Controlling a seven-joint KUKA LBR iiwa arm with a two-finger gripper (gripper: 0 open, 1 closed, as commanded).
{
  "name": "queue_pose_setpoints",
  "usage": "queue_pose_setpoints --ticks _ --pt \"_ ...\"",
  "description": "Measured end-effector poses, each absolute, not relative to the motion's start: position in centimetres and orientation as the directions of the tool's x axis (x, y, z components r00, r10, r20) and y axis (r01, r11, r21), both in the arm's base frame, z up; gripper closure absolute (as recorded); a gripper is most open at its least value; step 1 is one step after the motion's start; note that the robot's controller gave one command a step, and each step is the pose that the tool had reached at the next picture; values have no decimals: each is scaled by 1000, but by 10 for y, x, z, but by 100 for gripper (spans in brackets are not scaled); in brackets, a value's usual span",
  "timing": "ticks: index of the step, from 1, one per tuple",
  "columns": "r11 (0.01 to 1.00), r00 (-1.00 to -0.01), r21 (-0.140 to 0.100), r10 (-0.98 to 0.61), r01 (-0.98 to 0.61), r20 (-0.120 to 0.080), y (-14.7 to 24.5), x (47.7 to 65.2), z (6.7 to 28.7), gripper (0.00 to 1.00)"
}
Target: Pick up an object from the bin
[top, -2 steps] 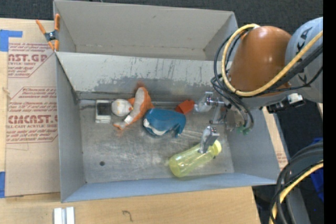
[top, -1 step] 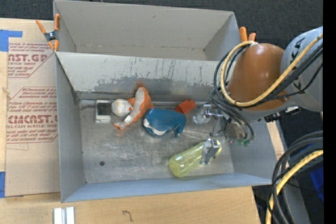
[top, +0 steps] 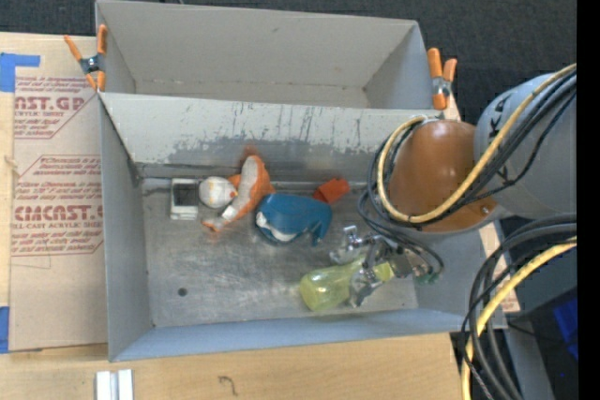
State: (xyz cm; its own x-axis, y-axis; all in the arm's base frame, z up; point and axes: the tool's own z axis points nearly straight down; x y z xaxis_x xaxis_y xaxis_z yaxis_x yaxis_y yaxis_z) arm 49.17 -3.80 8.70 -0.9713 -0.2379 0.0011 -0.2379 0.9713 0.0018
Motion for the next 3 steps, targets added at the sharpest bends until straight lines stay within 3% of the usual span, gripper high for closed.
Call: queue_pose_setpoints --ticks 1,2,3 --pt "971 -971 2 -238 -238 1 -38 492 87 100" --pt "960 -960 1 -279 -279 -1 -30 493 197 100" --pt "960 -960 1 -279 -279 -1 -30 493 197 100"
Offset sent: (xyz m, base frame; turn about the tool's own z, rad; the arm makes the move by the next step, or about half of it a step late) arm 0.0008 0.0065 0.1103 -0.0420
